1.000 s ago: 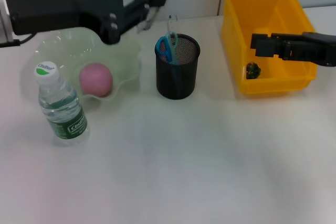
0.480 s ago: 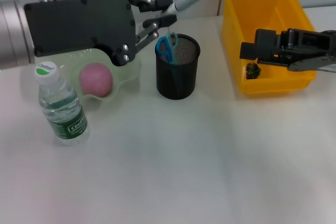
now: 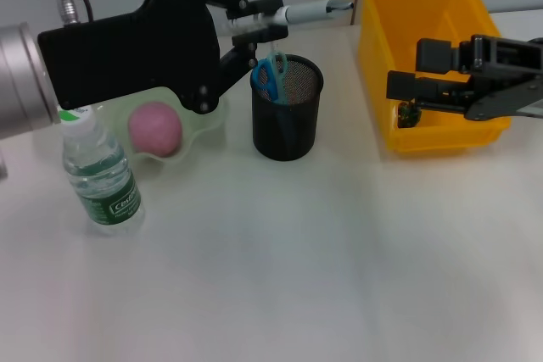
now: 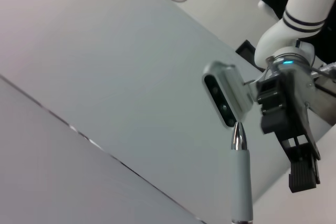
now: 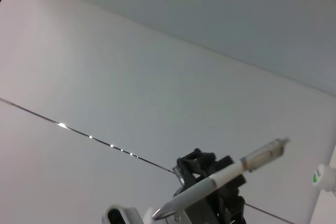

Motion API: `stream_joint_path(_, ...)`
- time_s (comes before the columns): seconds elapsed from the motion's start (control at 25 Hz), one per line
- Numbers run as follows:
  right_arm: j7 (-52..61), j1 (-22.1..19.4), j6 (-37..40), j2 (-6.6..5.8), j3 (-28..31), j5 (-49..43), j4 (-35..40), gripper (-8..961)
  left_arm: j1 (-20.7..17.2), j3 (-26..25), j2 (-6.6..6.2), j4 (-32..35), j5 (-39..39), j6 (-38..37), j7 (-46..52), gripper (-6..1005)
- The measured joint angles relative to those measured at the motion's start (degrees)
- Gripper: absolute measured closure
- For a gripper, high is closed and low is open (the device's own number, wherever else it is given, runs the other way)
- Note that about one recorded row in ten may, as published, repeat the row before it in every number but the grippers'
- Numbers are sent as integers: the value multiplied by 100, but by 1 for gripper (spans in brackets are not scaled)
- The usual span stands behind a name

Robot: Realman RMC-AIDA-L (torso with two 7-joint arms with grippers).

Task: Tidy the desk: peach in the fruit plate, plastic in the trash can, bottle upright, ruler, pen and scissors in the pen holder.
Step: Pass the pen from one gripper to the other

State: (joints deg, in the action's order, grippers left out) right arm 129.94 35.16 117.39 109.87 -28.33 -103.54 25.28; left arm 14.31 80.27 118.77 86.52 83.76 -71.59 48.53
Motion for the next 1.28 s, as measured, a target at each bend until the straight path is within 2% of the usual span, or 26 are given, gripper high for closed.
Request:
stream_joint_path(0.08, 132, 25, 1, -28, 0, 1, -89, 325, -158, 101, 0, -81, -325, 19, -754, 857)
stream_joint_path(0.12, 132, 25, 1, -28, 0, 1, -89, 325, -158, 101, 0, -81, -325, 19, -754, 857)
stream_joint_path(0.16, 259, 61, 0, -40, -5, -8, -127, 325, -241, 274, 5, -226, -499, 123, -1372, 857)
stream_joint_path(0.24, 329, 80, -3, -44, -13, -23, -138, 325, -261, 373, 5, -333, -604, 201, -1699, 856)
stream_joint_path(0.48, 958, 231, -94, -46, -311, -44, -159, 325, -248, 933, 6, -1306, -1512, 673, -3870, 856)
stream_joint_path(0.52, 958, 231, -94, -46, -311, -44, -159, 325, -248, 933, 6, -1306, -1512, 673, -3870, 856)
stream_joint_path(0.56, 1104, 258, -104, -82, -442, -46, -150, 325, -232, 1035, 6, -1565, -1809, 691, -4430, 856)
stream_joint_path(0.64, 1163, 259, -107, -111, -487, -49, -147, 325, -230, 1069, 6, -1671, -1921, 687, -4655, 856)
stream_joint_path(0.68, 1248, 237, -110, -178, -519, -74, -159, 325, -243, 1119, 7, -1806, -2094, 668, -4947, 856)
stream_joint_path(0.72, 1248, 237, -110, -178, -519, -74, -159, 325, -243, 1119, 7, -1806, -2094, 668, -4947, 856)
stream_joint_path(0.76, 1334, 183, -113, -250, -519, -104, -168, 325, -272, 1170, 5, -1906, -2229, 620, -5166, 856)
stream_joint_path(0.84, 1382, 155, -115, -283, -520, -118, -169, 325, -279, 1203, 4, -1964, -2281, 599, -5321, 856)
stream_joint_path(0.88, 1507, 125, -120, -310, -521, -127, -169, 325, -287, 1320, 8, -2132, -2404, 576, -5730, 856)
stream_joint_path(1.08, 1737, 122, -214, -306, -525, -284, -168, 325, -243, 1630, 13, -2506, -2683, 633, -6619, 857)
stream_joint_path(1.24, 1838, 157, -349, -297, -525, -486, -164, 326, -225, 1708, 18, -2599, -2755, 648, -6849, 857)
stream_joint_path(1.28, 1889, 185, -407, -285, -525, -587, -165, 326, -161, 1813, 24, -2767, -2879, 663, -7220, 857)
